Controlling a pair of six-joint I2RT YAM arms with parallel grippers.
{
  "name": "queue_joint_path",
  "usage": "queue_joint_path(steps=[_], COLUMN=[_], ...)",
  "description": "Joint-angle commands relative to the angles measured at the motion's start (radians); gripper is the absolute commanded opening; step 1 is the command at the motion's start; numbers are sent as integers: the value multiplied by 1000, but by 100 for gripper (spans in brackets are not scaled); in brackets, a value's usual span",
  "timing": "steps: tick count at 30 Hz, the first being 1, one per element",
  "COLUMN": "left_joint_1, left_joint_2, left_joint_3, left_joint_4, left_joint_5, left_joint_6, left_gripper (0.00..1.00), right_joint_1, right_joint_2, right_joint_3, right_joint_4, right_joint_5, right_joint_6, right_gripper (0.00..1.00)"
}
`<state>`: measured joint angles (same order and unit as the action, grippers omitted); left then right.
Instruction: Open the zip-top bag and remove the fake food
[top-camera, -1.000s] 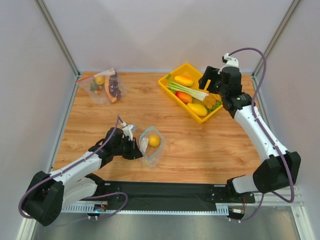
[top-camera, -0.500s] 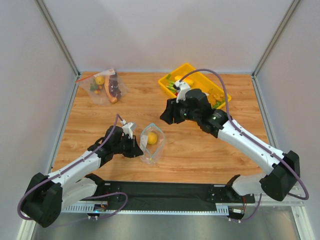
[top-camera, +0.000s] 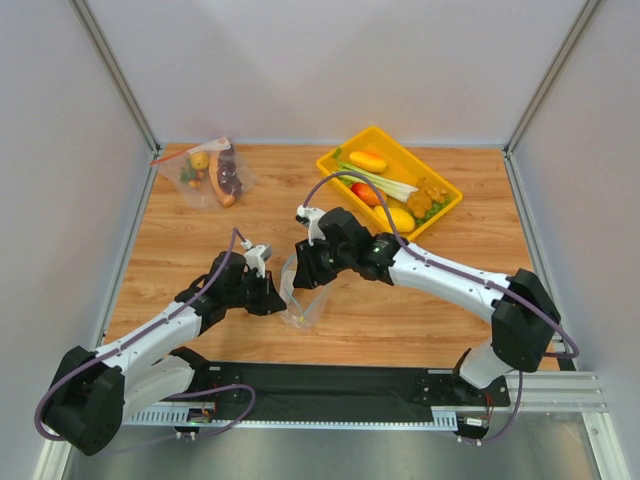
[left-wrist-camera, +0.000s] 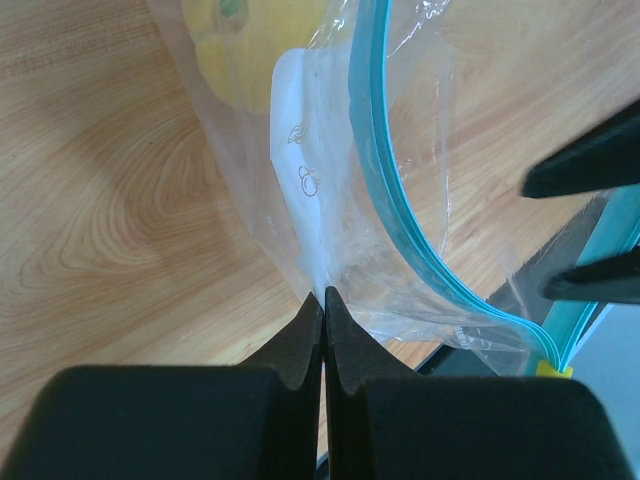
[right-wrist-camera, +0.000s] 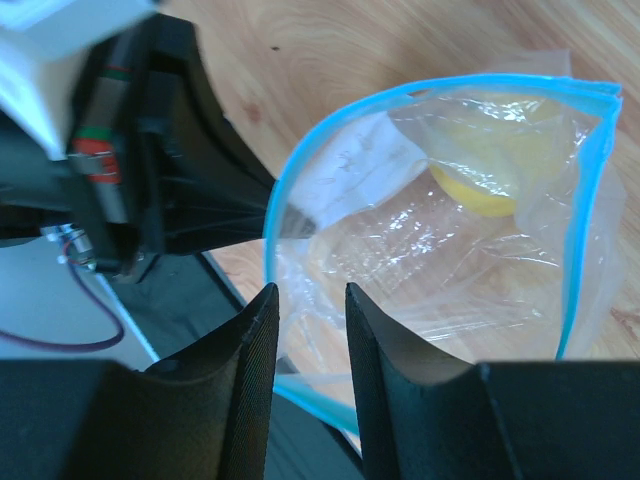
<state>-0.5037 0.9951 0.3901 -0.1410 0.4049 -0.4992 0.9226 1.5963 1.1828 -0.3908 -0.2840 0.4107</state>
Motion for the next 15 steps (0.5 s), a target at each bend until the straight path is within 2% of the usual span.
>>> queue_joint_path(steps=[1,9,15], left_joint_1=[-2,-7,-33], left_joint_2=[-21,-12,-18], left_joint_3=[30,26,21], left_joint_4=[-5,30,63], left_joint_5=[2,34,64], left_joint_6=[17,25,33], left_gripper=[0,0,0], right_joint_1=[18,22,21], right_joint_2=[43,126,159], right_joint_3=[11,-5,-67], right_joint_4=[-14,32,186], right_joint_5=[64,242,282], right_joint_6=[-6,-30,-4], right_gripper=[34,38,47])
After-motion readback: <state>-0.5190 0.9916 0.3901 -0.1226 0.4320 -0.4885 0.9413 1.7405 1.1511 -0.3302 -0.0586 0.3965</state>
